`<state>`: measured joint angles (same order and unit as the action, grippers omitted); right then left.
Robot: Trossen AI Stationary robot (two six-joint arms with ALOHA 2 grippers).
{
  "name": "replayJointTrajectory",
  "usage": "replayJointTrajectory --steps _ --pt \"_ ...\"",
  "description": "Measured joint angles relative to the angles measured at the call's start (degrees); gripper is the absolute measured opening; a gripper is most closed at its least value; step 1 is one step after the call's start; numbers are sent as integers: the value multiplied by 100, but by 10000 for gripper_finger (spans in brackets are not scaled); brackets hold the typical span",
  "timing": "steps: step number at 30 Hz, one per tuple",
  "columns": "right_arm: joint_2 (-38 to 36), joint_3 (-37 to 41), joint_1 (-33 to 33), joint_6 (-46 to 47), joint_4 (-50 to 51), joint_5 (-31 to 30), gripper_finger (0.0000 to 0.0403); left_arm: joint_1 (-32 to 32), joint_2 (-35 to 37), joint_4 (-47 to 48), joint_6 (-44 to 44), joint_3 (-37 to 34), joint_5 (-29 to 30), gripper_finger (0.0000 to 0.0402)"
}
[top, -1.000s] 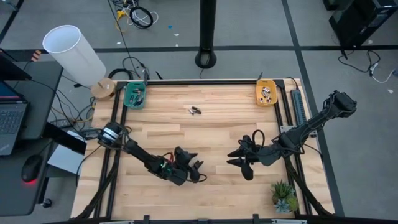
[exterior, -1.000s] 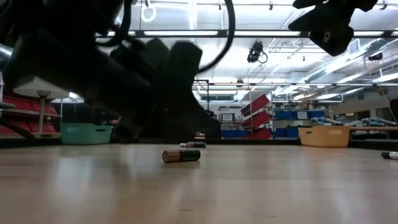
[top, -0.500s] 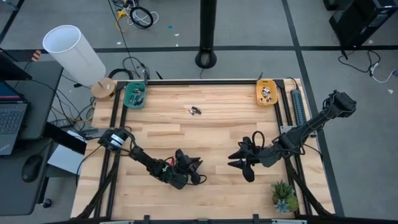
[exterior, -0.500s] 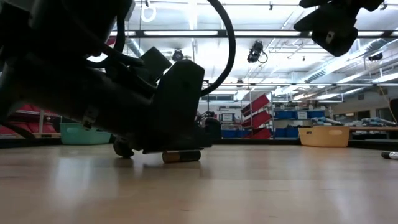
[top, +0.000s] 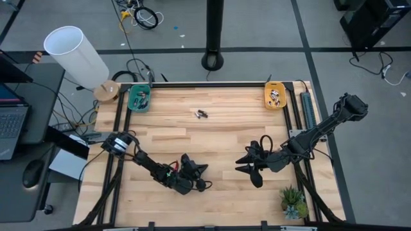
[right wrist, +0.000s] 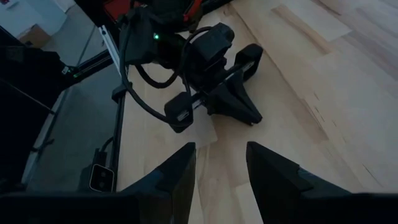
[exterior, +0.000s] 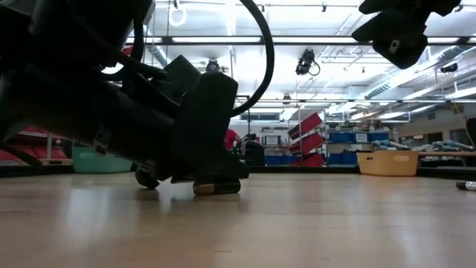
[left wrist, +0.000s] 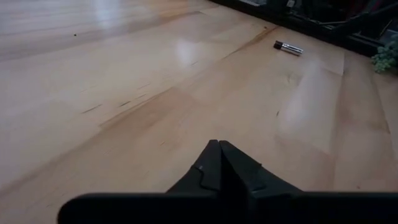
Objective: Sort batteries
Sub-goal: Put the black battery into the blue bin
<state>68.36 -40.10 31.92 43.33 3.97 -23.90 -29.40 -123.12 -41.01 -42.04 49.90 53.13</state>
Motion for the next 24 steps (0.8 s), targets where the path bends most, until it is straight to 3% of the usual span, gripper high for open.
replayJointTrajectory --steps 13,19,24 --pt "0 0 0 31 -2 0 151 -95 644 54 708 -30 598 21" --pt "0 0 0 44 -19 0 151 -176 703 57 182 -6 -298 42" --pt "0 0 0 48 -90 -33 151 -152 670 264 -209 -6 -282 103"
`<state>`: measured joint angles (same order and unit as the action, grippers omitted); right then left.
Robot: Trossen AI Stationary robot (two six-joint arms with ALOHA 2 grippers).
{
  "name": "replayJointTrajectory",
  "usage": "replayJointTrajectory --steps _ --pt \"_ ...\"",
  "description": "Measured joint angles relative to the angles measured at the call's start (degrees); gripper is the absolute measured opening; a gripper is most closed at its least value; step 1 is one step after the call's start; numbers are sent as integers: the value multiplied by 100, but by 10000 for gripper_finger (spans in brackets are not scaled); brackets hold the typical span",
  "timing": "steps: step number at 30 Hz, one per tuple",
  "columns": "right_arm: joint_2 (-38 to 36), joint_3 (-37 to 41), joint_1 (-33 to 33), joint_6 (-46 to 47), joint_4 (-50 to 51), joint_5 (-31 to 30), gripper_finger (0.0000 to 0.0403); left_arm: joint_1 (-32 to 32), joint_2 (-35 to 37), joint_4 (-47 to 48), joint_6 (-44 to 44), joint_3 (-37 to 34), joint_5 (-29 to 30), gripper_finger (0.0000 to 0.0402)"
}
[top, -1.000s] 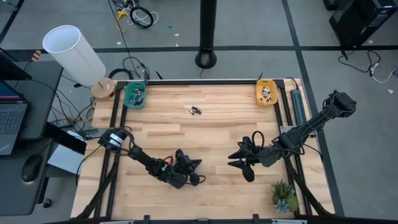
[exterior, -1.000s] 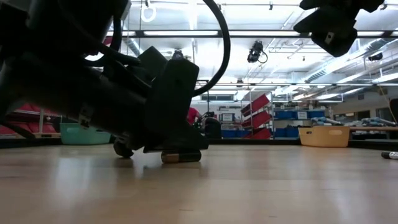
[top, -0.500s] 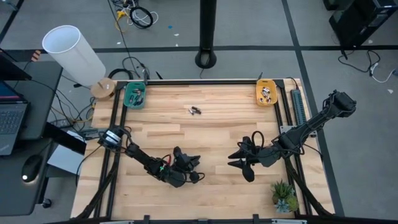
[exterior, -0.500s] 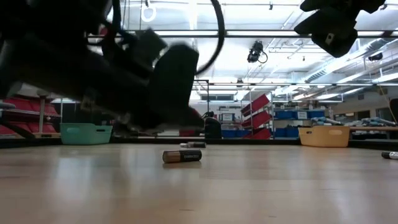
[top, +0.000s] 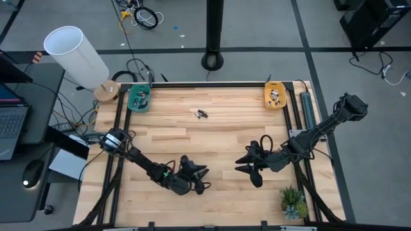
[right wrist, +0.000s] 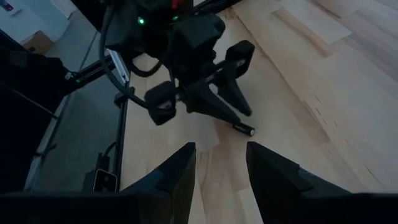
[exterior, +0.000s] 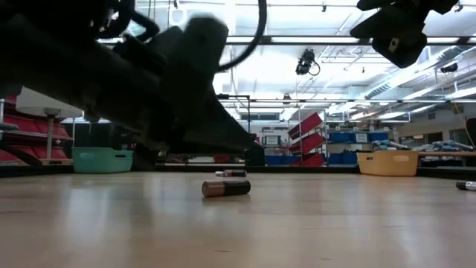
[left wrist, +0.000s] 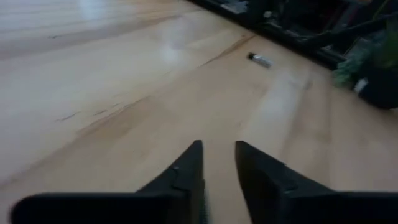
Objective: Sort batteries
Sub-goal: Put the black battery into the blue bin
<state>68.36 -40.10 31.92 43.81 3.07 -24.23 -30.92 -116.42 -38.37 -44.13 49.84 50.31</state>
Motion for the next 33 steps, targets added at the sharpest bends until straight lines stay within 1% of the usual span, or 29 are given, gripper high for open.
replayJointTrajectory --steps 3,5,7,8,10,12,14,17,19,21,24,25,27,33 --pt "0 0 0 2 0 -9 151 74 0 308 46 0 25 149" --pt "0 0 0 4 -2 -11 151 105 -49 354 157 2 34 178" --pt "0 0 -1 17 0 -13 151 119 -157 296 308 2 -120 204" --pt "0 0 -5 17 0 -13 151 125 -236 205 347 2 -290 214" --pt "0 0 -5 18 -1 -13 151 125 -397 3 437 4 -540 229" --pt "0 0 -7 50 0 -16 151 122 -505 -128 479 12 -548 236" --pt "0 0 -7 59 9 -17 151 111 -559 -24 427 39 -523 237" --pt "0 0 -7 61 7 -17 151 112 -561 217 306 48 -590 221" --pt "0 0 -7 60 7 -17 151 112 -562 295 299 48 -624 192" --pt "0 0 -7 61 7 -17 151 114 -564 375 300 46 -737 146" --pt "0 0 -7 60 9 -17 151 116 -556 578 220 50 -879 60" --pt "0 0 -7 59 9 -17 151 116 -553 606 191 48 -950 50" --pt "0 0 -7 59 14 -17 151 120 -551 638 165 48 -1050 54" --pt "0 0 -7 61 15 -17 151 131 -473 689 123 37 -1062 54"
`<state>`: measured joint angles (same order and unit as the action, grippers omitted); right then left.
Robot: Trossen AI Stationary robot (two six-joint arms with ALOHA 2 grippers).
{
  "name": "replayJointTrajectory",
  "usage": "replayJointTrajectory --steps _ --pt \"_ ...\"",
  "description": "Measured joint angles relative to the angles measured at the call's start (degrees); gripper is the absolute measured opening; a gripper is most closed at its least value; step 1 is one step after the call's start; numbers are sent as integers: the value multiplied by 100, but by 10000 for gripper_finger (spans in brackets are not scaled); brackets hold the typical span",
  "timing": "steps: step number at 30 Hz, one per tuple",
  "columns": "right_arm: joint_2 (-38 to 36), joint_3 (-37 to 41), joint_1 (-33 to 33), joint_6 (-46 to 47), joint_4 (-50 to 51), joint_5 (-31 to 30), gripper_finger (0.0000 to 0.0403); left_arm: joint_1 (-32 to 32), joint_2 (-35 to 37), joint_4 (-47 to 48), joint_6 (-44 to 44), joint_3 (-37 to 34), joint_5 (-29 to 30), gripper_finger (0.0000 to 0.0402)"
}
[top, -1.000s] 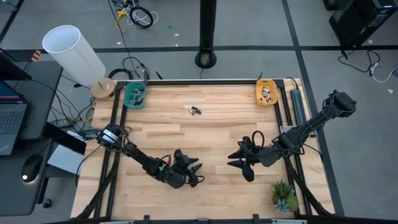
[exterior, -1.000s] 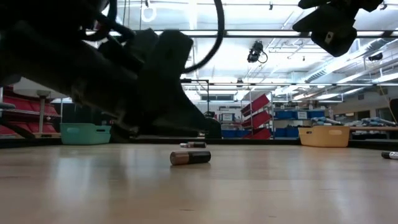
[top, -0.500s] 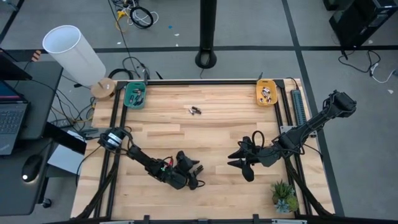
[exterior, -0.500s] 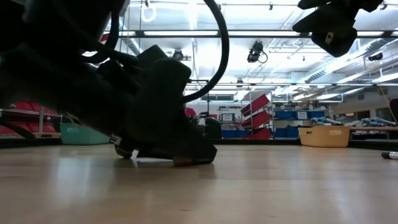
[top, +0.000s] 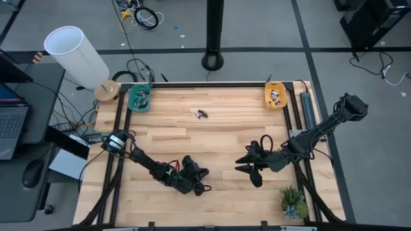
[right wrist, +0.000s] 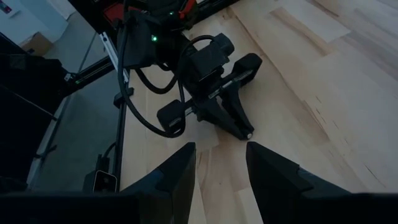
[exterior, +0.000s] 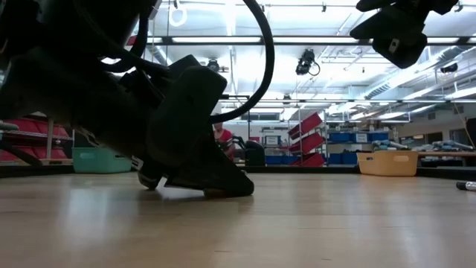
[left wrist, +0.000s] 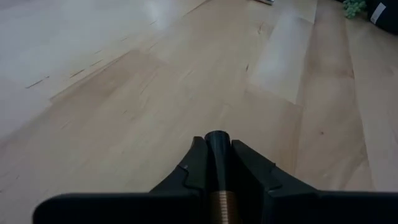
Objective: Sort batteries
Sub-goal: Put the black battery into the blue bin
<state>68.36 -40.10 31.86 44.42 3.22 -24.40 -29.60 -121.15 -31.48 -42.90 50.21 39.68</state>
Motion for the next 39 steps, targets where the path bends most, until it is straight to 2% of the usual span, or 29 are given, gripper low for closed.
replayJointTrajectory --steps 8,17,19,25,29,34,37,39 --pt "0 0 -8 44 20 -1 151 227 566 342 535 -46 -7 54" --pt "0 0 -92 517 -153 -5 151 484 1491 1138 559 -38 172 54" --pt "0 0 -92 551 -249 -13 151 561 1851 1602 348 -29 267 54" --pt "0 0 -115 451 -431 -20 151 1006 3379 4149 -778 -26 936 54" --pt "-2 0 -407 629 -226 -46 151 1736 4437 5905 -1427 -22 1003 54" --pt "-2 2 -1027 249 -243 10 151 3276 5381 8293 -2582 -19 992 54" --pt "-2 2 -1429 -28 -498 118 151 4438 5691 8975 -2517 -19 916 54" --pt "-2 2 -1672 -152 -675 143 151 5199 5764 8924 -1920 -21 753 54"
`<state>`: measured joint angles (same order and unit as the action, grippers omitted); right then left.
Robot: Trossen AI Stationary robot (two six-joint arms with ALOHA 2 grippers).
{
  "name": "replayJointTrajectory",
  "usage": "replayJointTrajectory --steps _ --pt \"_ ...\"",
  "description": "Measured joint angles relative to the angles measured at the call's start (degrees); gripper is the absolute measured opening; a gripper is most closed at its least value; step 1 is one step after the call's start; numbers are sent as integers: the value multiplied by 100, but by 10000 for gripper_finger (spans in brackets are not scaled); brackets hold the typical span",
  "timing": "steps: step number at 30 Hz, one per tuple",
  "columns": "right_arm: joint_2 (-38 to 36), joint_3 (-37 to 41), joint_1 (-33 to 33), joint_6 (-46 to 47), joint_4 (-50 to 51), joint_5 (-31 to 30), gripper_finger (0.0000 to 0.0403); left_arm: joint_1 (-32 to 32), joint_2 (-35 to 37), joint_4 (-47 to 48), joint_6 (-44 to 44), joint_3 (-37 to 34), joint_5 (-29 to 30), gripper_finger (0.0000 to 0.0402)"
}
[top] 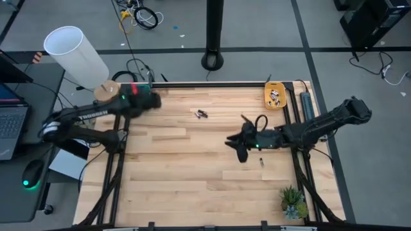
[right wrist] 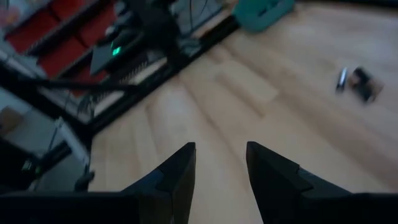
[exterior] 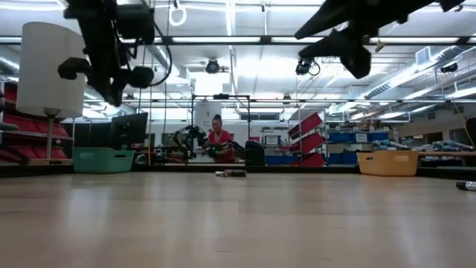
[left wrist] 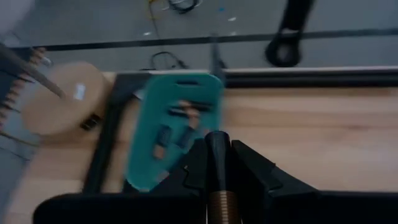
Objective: Sort batteries
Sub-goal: Put the black battery into the blue bin
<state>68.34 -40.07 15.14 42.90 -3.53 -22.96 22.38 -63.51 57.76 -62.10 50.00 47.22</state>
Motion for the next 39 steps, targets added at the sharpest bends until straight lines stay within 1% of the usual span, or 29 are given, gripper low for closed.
replayJointTrajectory --steps 4,7,9,10,12,14,19,24,27,30,33,36,39 --pt "0 0 -422 -83 -411 16 151 1247 -77 -637 1608 0 -333 65" --pt "0 0 -643 -21 -645 20 151 1995 -228 -974 2253 0 -530 73" --pt "0 0 -720 56 -810 19 151 2406 -328 -1197 2597 0 -531 75" --pt "-2 0 -741 91 -857 18 151 2486 -377 -1287 2586 0 -461 75" --pt "-2 0 -750 104 -888 12 151 2437 -486 -1307 2470 -15 -242 77" --pt "-2 0 -750 107 -886 9 151 2349 -642 -1320 2400 -15 -149 83" --pt "-2 0 -755 198 -898 -124 151 2338 -607 -1208 2289 -10 -165 117" --pt "-2 0 -947 59 -883 -83 151 2338 -605 -1157 2092 -20 -260 151" --pt "-2 0 -1093 44 -885 265 151 2317 -603 -1181 1830 -20 -566 163" --pt "-2 0 -1211 -116 -852 550 151 2142 -603 -1272 1844 -20 -1030 165" --pt "-2 0 -1412 -277 -671 820 151 1684 -603 -1642 1961 -20 -1421 166" --pt "6 0 -1765 -499 -255 1070 151 1131 -614 -2322 2215 -20 -1711 166" --pt "184 0 -2175 -1347 -118 1323 153 631 -674 -3062 2612 -16 -1948 166"
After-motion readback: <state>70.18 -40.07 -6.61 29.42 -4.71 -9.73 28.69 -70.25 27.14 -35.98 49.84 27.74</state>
